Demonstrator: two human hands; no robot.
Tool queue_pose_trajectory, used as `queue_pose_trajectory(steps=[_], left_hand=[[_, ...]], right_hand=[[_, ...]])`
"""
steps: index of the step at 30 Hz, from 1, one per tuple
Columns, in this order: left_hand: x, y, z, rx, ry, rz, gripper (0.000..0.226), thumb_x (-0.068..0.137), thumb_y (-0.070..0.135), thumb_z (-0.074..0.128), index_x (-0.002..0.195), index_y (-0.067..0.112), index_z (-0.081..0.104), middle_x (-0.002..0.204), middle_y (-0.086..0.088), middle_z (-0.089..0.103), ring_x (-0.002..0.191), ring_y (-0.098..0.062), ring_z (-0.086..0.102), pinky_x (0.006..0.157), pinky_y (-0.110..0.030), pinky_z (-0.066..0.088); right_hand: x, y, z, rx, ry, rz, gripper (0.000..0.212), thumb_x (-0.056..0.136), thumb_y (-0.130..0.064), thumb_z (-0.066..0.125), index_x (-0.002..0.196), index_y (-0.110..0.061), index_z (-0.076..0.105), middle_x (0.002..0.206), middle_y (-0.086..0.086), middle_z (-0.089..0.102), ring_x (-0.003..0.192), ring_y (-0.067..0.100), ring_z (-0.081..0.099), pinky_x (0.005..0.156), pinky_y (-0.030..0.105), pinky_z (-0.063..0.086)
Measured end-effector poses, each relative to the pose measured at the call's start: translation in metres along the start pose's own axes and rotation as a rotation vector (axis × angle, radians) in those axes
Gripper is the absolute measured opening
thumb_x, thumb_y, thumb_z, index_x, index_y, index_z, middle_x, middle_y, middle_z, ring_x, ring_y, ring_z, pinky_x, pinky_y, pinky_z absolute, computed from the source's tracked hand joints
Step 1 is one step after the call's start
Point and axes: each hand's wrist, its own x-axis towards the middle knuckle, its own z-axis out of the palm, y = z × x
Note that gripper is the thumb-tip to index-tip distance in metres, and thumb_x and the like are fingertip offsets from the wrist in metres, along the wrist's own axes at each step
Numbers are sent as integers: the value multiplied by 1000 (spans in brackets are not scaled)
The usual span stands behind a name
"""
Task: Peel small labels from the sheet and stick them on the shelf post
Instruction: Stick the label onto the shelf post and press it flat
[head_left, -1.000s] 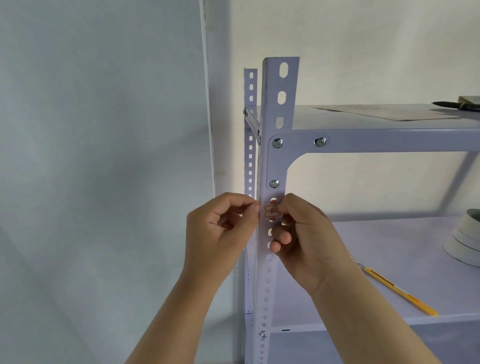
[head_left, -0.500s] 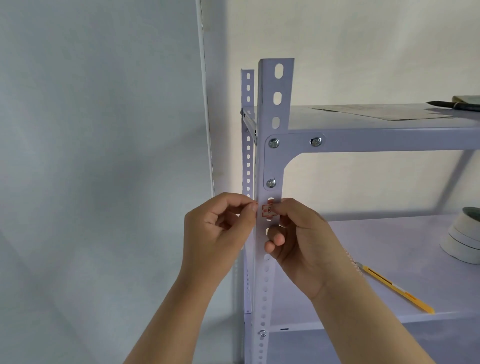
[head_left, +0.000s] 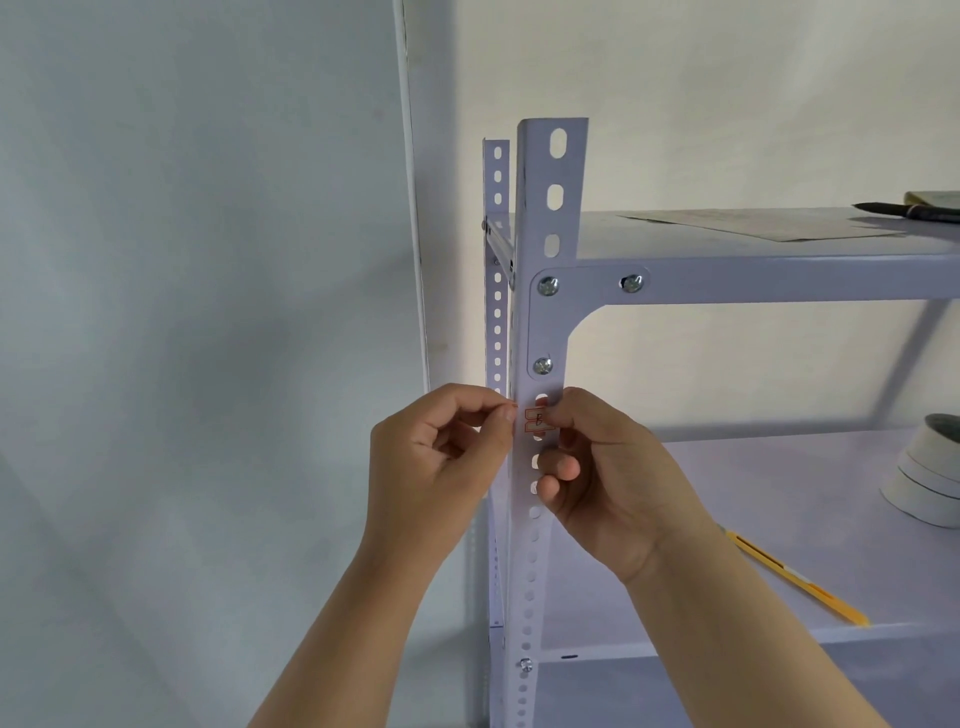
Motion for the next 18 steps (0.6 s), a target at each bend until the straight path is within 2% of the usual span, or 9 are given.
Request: queue_pose_trajectory(steps=[4,7,11,18], left_hand=[[0,0,0,-2,1,4,6,83,17,69,79,19,74,69,0,72,60,-31,65,58,-44,57],[0,1,0,1,2,6,7,83,17,69,79,20,74,69,-1,72,59,-33,65,57,-44,56],[0,0,0,-3,6,1,7,83,18,69,79,22,74,69,-1,72,60,-33,65,58,-45,56],[0,-1,0,-3,4,7,6,83,17,69,80,19,74,67,-3,71,60,-33,64,57,-46,56]], right_hand=[[-1,1,-2,-3,-55,-2,23,89,0,55,70,-14,56,57,-1,54,34,9,41,38,20,43],[-4,2,-3,22,-85,-1,22,84,-3,62,65,-15,59,58,0,53,35,11,44,40,21,46],[-2,1,-3,45,-50,-1,38,91,-7,55,57,-16,69,59,0,53,34,12,43,40,21,46],[-3,0,-2,28,-55,-1,30,88,-1,57,62,-13,67,59,0,53,34,10,43,38,20,44]])
